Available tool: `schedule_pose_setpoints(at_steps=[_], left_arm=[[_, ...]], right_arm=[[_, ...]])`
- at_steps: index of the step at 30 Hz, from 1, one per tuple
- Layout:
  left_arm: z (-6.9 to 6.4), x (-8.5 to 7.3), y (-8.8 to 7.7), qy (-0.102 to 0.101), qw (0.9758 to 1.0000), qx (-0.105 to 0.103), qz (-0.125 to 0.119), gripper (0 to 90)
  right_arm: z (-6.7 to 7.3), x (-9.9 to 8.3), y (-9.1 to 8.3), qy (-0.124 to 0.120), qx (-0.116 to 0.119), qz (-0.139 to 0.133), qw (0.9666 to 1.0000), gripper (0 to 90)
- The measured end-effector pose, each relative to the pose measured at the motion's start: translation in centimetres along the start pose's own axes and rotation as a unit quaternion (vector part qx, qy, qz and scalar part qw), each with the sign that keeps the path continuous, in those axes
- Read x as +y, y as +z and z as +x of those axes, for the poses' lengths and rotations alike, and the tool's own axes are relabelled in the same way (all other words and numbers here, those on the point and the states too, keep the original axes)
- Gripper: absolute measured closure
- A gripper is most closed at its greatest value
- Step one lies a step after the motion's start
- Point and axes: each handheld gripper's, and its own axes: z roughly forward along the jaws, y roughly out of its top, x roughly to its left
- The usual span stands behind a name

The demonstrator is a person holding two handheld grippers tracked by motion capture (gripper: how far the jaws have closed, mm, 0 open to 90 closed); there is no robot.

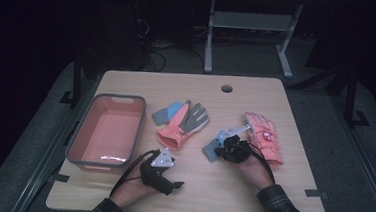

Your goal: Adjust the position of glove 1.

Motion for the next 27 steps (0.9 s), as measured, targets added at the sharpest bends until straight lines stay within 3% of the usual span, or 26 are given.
schedule_pose_setpoints(at_steps=[19, 22, 27], left_arm=[[0.0, 0.0, 0.1, -0.001, 1.0, 0.001, -0.001, 12.3], [0.0, 0.0, 0.1, -0.002, 1.0, 0.001, -0.001, 12.3], [0.0, 0.0, 0.1, -0.001, 1.0, 0.001, -0.001, 12.3]], right_arm=[[4.8, -2.2, -1.5, -0.038, 0.059, 0.006, 0.9975, 89.7], [4.8, -2.3, -2.0, -0.043, 0.052, 0.004, 0.9977, 88.9], [2.8, -2.9, -3.0, -0.021, 0.027, -0.003, 0.9994, 89.2]])
